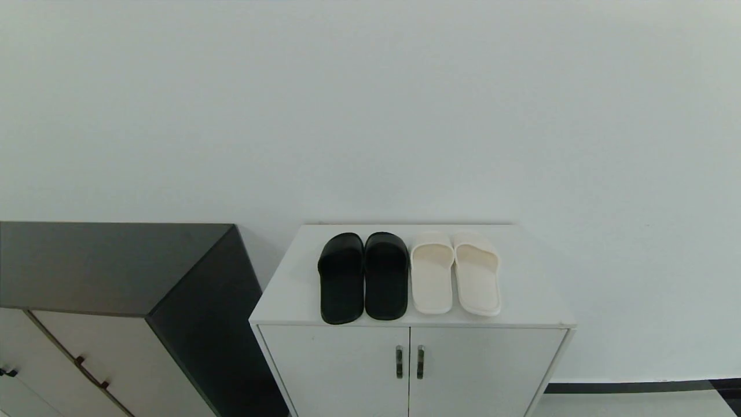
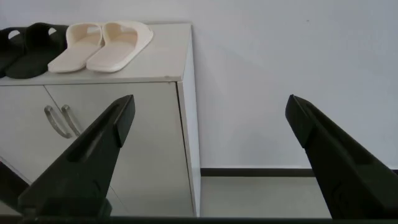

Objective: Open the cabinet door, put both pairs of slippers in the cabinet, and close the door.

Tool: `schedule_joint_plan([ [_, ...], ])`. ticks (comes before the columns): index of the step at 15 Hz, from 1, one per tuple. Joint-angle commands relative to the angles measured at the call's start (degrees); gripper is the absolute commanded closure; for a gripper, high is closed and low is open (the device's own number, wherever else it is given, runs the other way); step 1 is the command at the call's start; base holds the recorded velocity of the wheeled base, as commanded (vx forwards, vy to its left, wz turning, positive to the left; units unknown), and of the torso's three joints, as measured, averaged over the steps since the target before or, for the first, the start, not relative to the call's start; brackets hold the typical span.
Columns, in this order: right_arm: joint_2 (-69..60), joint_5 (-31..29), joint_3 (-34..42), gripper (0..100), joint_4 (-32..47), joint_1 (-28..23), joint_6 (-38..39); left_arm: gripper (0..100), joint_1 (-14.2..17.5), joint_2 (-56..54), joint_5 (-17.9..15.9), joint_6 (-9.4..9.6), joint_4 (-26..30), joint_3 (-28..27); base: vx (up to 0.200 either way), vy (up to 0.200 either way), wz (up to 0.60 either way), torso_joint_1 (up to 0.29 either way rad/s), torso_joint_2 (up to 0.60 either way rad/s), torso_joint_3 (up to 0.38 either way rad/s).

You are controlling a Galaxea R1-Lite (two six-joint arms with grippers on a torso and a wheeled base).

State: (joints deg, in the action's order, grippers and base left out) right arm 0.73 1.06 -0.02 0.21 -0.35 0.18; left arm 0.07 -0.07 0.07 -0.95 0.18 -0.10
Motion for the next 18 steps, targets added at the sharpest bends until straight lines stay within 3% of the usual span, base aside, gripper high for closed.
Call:
schedule_joint_plan([
  [1,0.67,-0.01,0.02,0,-0.12,-0.17,-0.01,100,0.01,0.07,0.01,-0.02,-0.01,0.01,0.0,0.0,0.0,0.0,0.0,0.0],
  [4,-0.56,-5.37,-0.33,0,-0.82,0.09,-0.01,100,0.01,0.07,0.01,-0.02,-0.01,0.01,0.0,0.0,0.0,0.0,0.0,0.0],
  [5,3.58,-5.89,-10.87,0,-2.23,1.85,3.24,100,0.01,0.07,0.01,-0.02,-0.01,0.01,0.0,0.0,0.0,0.0,0.0,0.0],
  [6,9.73,-5.46,-16.15,0,1.2,4.04,6.23,100,0.01,0.16,0.01,-0.1,-0.01,0.01,0.0,0.0,0.0,0.0,0.0,0.0],
  [7,16.32,-2.64,-14.21,0,3.48,4.31,2.19,100,0.01,0.07,0.01,-0.1,-0.01,0.01,0.0,0.0,0.0,0.0,0.0,0.0],
  [10,27.04,5.09,-6.92,0,-6.54,4.57,2.63,100,0.01,0.07,0.01,-0.1,-0.01,0.01,0.0,0.0,0.0,0.0,0.0,0.0],
  [14,43.13,5.09,-6.3,0,-17.08,10.46,4.39,100,0.01,0.07,0.01,-0.1,-0.01,0.01,0.0,0.0,0.0,0.0,0.0,0.0],
  [16,52.53,4.48,-8.68,0,-23.67,15.12,9.75,100,0.01,0.07,0.01,-0.1,-0.01,0.01,0.0,0.0,0.0,0.0,0.0,0.0],
  [18,59.47,1.4,-12.1,0,-25.34,20.92,12.47,100,0.01,0.07,0.01,-0.02,-0.01,0.01,0.0,0.0,0.0,0.0,0.0,0.0],
])
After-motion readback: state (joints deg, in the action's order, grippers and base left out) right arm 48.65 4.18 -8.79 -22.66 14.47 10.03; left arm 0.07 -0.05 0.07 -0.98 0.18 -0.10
